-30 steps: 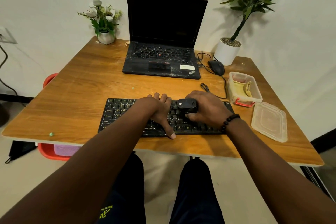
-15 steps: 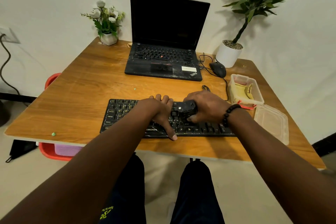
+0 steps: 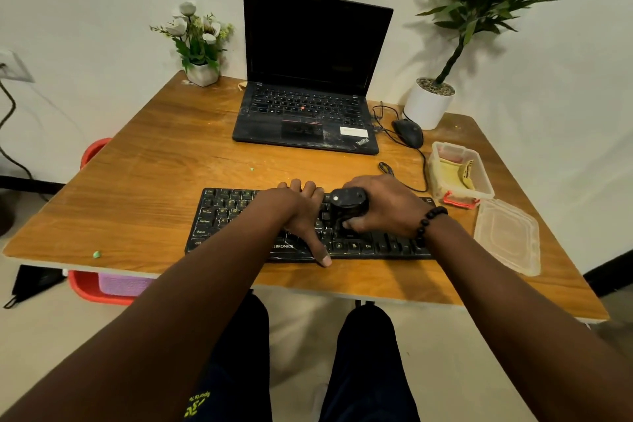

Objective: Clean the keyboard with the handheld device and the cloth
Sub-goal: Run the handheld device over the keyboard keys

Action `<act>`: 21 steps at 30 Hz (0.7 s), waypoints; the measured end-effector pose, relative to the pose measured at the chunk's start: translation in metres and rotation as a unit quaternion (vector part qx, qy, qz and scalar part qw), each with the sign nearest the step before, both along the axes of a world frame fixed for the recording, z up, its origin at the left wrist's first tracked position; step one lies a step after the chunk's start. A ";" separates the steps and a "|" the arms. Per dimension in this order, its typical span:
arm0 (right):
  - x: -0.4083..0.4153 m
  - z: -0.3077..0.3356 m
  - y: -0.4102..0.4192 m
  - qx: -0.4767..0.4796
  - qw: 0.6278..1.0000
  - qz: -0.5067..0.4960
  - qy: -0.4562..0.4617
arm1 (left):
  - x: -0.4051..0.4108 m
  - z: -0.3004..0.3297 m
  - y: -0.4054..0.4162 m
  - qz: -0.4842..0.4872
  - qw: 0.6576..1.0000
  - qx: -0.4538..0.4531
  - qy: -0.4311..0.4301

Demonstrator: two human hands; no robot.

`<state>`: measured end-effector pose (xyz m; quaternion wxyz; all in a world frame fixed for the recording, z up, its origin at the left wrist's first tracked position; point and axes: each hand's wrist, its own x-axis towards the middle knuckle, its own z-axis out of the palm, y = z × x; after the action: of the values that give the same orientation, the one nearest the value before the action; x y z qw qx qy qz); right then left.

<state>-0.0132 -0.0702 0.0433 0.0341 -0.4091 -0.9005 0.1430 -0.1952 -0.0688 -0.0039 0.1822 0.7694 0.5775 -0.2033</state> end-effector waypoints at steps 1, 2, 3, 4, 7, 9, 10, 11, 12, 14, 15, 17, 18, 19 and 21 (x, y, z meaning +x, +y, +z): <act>0.000 -0.002 0.000 0.009 1.000 0.007 -0.014 | 0.000 0.000 0.000 0.001 1.000 -0.001 0.000; -0.001 -0.003 0.001 0.031 0.999 0.006 -0.024 | 0.000 0.000 0.000 0.002 1.000 -0.002 0.000; 0.000 -0.003 0.004 0.056 0.998 -0.005 -0.025 | 0.000 0.000 0.001 0.003 1.000 -0.001 0.000; 0.001 -0.003 0.006 0.070 0.997 -0.023 -0.012 | 0.000 0.000 0.001 0.003 1.000 -0.002 0.000; 0.007 -0.003 0.005 0.013 0.998 -0.047 0.051 | -0.001 -0.001 0.000 0.000 1.000 0.001 -0.002; 0.011 -0.006 -0.002 -0.037 0.997 -0.027 0.063 | -0.001 -0.001 0.000 0.000 1.000 -0.001 -0.001; 0.012 -0.008 -0.004 -0.047 0.997 -0.020 0.063 | -0.002 -0.001 0.000 -0.001 1.000 -0.002 0.001; 0.012 -0.009 -0.004 -0.045 0.997 -0.018 0.058 | -0.001 -0.001 0.001 -0.002 1.000 -0.003 0.000; 0.012 -0.009 -0.003 -0.036 0.998 -0.019 0.053 | -0.001 0.000 0.001 -0.003 1.000 -0.002 -0.001; 0.011 -0.007 0.004 -0.011 0.999 -0.028 0.043 | -0.001 0.000 0.001 -0.004 1.000 -0.001 -0.003; 0.010 -0.007 0.005 -0.006 0.999 -0.032 0.042 | -0.001 0.000 0.001 -0.004 1.000 0.000 -0.003; 0.008 -0.006 0.003 -0.021 0.998 -0.027 0.047 | -0.001 -0.002 0.002 0.000 1.000 0.002 -0.004; 0.006 -0.006 0.002 -0.030 0.998 -0.022 0.043 | -0.001 -0.002 0.002 0.002 1.000 0.000 -0.005; 0.003 -0.007 0.001 -0.027 0.999 -0.015 0.031 | -0.002 -0.002 0.002 0.003 1.000 0.000 -0.005; -0.001 -0.007 0.006 0.011 1.000 -0.010 -0.002 | -0.002 -0.001 0.001 0.003 1.000 0.000 -0.006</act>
<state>-0.0137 -0.0645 0.0368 0.0384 -0.4184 -0.8977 0.1325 -0.1968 -0.0683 -0.0049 0.1860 0.7687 0.5791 -0.1980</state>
